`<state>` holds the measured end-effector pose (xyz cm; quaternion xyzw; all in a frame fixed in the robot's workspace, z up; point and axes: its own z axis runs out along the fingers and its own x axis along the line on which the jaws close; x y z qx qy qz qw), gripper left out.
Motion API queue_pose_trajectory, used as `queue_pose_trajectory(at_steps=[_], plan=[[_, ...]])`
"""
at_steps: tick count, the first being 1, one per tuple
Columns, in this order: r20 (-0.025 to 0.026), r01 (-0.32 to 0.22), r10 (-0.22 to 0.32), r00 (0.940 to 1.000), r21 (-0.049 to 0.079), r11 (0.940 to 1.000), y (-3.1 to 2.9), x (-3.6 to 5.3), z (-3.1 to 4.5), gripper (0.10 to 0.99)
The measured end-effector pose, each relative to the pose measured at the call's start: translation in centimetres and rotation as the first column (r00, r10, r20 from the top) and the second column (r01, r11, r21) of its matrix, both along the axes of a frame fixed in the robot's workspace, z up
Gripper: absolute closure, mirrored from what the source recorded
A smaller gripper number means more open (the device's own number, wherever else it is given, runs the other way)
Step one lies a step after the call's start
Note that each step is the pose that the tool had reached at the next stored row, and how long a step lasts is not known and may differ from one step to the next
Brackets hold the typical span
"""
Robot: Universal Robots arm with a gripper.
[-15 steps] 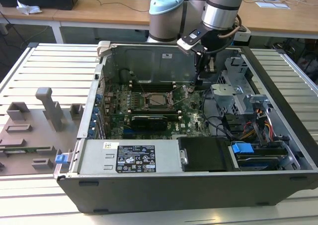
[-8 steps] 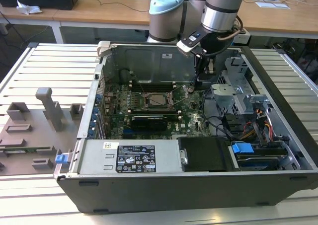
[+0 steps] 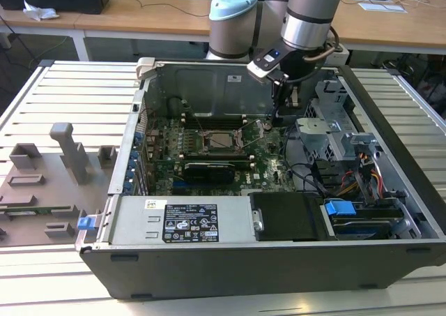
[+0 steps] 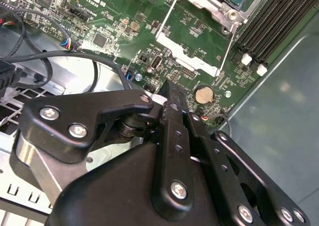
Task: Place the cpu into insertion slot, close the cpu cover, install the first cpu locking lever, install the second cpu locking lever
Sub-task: 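Close the cpu cover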
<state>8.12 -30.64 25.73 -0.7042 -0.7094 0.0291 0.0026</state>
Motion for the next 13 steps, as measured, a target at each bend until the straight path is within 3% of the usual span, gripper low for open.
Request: queue_pose_trajectory(at_steps=[13], plan=[[0.0001, 0.0, 0.0, 1.0, 0.0, 1.0, 0.0, -0.01, -1.22, 0.98]])
